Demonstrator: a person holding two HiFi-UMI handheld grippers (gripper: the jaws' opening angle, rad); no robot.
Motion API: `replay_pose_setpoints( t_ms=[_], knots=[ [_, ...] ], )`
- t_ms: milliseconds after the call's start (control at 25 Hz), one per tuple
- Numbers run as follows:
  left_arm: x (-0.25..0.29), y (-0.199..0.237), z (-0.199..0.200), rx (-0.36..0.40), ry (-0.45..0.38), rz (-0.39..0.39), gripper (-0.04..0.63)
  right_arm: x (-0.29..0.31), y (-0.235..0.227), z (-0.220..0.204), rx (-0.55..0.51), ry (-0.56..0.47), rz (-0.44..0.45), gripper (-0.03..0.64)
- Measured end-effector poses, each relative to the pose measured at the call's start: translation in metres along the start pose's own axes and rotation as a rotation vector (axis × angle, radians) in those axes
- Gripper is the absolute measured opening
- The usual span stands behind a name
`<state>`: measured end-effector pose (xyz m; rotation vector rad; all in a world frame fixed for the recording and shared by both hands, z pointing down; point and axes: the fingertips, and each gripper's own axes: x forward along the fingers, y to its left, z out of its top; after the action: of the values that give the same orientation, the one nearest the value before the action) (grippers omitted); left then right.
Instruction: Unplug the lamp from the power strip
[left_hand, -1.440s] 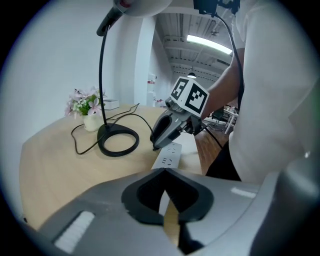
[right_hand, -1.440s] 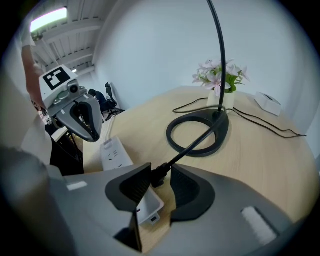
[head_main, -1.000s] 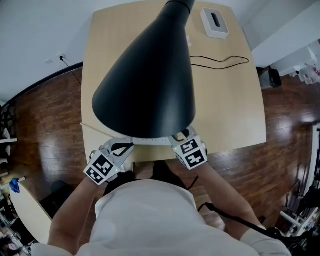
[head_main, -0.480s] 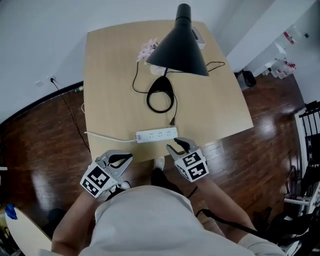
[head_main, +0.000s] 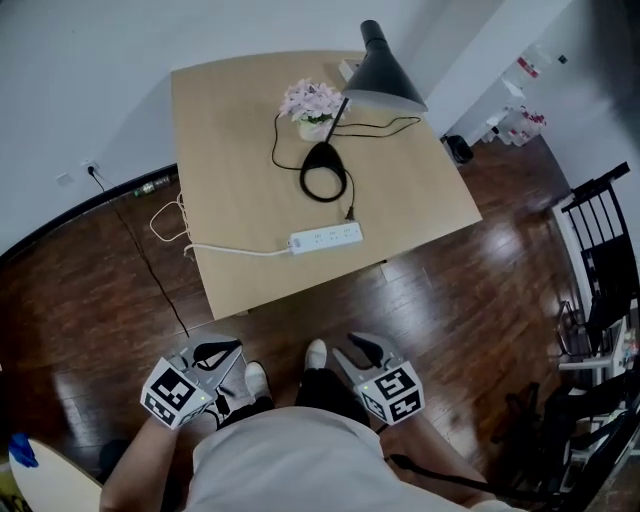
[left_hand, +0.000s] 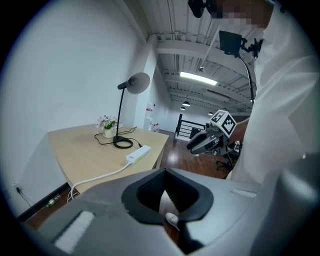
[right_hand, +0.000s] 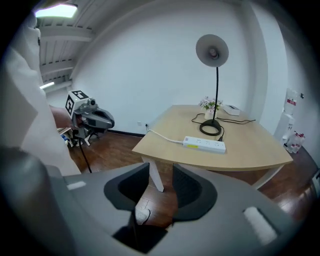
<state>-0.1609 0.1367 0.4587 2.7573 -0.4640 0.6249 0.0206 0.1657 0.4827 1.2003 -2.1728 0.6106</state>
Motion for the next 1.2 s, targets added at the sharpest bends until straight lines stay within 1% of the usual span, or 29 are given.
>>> replay_pose_setpoints(
  t_ms=[160, 320, 480, 680, 800, 920, 1040, 1200],
  knots=[
    [-0.023, -0.019, -0.009, -0.004, -0.027, -0.005, 0.005, -0.025, 0.025, -0.003, 0.025, -0.063, -0.012, 0.152],
    [-0.036, -0.044, -0.006, 0.008, -0.062, -0.009, 0.005, -0.052, 0.049, -0.006, 0.009, -0.103, -0.023, 0.149],
    [-0.046, -0.078, -0.001, 0.034, -0.075, -0.029, 0.005, -0.082, 0.075, -0.016, -0.003, -0.139, -0.027, 0.149],
    [-0.060, -0.134, 0.000, 0.029, -0.101, -0.056, 0.005, -0.126, 0.107, -0.045, 0.008, -0.197, -0.042, 0.149],
    [-0.073, -0.168, 0.000, 0.040, -0.100, -0.058, 0.005, -0.152, 0.129, -0.066, 0.028, -0.226, -0.048, 0.149],
    [-0.087, -0.193, 0.000, 0.071, -0.079, -0.054, 0.005, -0.172, 0.147, -0.083, 0.044, -0.242, -0.045, 0.149],
    [-0.095, -0.206, -0.003, 0.086, -0.074, -0.069, 0.005, -0.182, 0.161, -0.095, 0.045, -0.239, -0.039, 0.149],
    [-0.102, -0.214, -0.011, 0.075, -0.065, -0.099, 0.005, -0.197, 0.169, -0.098, 0.073, -0.251, -0.080, 0.149]
  ],
)
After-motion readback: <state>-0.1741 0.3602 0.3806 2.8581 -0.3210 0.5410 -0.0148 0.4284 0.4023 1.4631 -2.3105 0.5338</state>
